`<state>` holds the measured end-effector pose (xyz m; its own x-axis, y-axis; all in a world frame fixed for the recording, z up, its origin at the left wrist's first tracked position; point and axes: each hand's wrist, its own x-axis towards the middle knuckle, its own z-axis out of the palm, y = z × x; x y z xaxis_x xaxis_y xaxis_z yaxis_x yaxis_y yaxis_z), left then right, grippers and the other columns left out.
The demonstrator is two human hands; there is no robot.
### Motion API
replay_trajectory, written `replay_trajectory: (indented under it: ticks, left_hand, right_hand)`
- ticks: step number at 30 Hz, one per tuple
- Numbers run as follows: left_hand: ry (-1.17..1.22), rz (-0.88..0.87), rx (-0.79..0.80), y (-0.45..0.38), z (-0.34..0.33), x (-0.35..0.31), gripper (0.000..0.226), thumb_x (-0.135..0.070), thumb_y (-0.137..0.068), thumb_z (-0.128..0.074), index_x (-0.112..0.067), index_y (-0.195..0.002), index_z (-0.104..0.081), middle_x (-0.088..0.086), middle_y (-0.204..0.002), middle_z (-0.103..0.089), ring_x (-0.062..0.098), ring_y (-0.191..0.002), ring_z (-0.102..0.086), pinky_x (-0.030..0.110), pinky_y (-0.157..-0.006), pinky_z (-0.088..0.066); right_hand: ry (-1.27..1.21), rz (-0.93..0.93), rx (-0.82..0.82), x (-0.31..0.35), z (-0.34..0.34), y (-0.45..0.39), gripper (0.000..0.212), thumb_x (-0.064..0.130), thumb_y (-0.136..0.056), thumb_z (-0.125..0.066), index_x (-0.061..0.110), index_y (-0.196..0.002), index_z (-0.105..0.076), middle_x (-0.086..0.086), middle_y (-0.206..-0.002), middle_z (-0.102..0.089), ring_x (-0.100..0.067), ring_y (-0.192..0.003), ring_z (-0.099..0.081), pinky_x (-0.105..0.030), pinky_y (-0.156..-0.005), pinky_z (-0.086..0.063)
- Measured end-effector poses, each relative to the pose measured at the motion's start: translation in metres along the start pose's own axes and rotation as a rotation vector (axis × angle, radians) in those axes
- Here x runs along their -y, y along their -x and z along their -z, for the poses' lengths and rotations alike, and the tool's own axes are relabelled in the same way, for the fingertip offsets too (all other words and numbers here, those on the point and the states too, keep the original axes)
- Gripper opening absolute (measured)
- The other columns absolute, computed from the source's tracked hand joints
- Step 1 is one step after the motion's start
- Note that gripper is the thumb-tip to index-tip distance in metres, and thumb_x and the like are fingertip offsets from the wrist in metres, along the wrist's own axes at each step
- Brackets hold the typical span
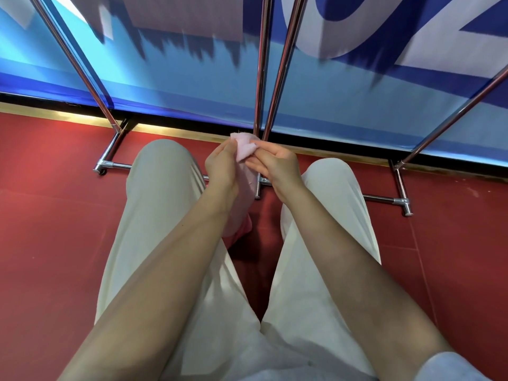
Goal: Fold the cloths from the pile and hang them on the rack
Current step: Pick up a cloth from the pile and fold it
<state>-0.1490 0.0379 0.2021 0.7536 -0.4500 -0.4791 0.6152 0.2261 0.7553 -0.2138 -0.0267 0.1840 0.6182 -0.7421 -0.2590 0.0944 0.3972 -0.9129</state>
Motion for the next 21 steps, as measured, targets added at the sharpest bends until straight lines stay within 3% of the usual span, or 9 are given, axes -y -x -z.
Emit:
replay_trajectory:
  ticks: [4,9,11,14,21]
  left_hand:
    - [-0.053,0.02,-0.024,-0.003,0.001,0.0,0.022,-0.005,-0.095,-0.054,0.007,-0.11,-0.065,0.008,-0.076,-0.067,0.014,-0.067,-0.064,0.02,-0.058,-0.054]
    - [-0.129,-0.003,-0.034,-0.005,0.001,-0.001,0.026,-0.005,-0.093,-0.054,0.003,-0.115,-0.066,0.003,-0.076,-0.063,0.01,-0.061,-0.057,0.015,-0.046,-0.045]
    - [-0.158,-0.019,-0.019,-0.006,0.002,0.0,0.024,-0.006,-0.094,-0.054,0.001,-0.114,-0.066,0.004,-0.08,-0.066,0.011,-0.066,-0.06,0.016,-0.05,-0.048]
    - [-0.22,-0.028,0.007,-0.008,0.003,0.003,0.016,-0.01,-0.095,-0.057,-0.007,-0.107,-0.067,0.004,-0.093,-0.07,0.013,-0.082,-0.066,0.017,-0.063,-0.052]
    - [-0.308,-0.071,0.105,-0.007,0.002,0.015,0.011,-0.011,-0.091,-0.061,-0.011,-0.098,-0.07,0.002,-0.086,-0.072,0.01,-0.078,-0.067,0.02,-0.067,-0.052]
  right_hand:
    - [0.279,0.112,-0.096,0.0,0.003,-0.005,0.014,0.008,-0.091,-0.061,0.002,-0.098,-0.071,-0.005,-0.069,-0.067,-0.007,-0.056,-0.063,-0.018,-0.054,-0.049]
    - [0.629,0.4,-0.187,-0.004,0.012,-0.009,0.01,0.013,-0.086,-0.067,0.011,-0.089,-0.076,0.004,-0.093,-0.063,-0.008,-0.088,-0.06,-0.014,-0.078,-0.045]
    - [0.624,0.41,-0.159,-0.003,0.014,-0.007,0.011,0.013,-0.087,-0.066,0.013,-0.091,-0.076,0.009,-0.09,-0.066,-0.007,-0.09,-0.062,-0.015,-0.079,-0.047]
    - [0.648,0.412,-0.122,-0.004,0.018,-0.006,0.01,0.015,-0.088,-0.066,0.014,-0.09,-0.075,0.014,-0.079,-0.067,0.003,-0.077,-0.061,-0.011,-0.071,-0.046]
    - [0.592,0.388,-0.126,-0.002,0.024,-0.004,0.005,0.018,-0.084,-0.07,0.017,-0.08,-0.068,0.006,-0.076,-0.064,-0.009,-0.075,-0.056,-0.015,-0.067,-0.044]
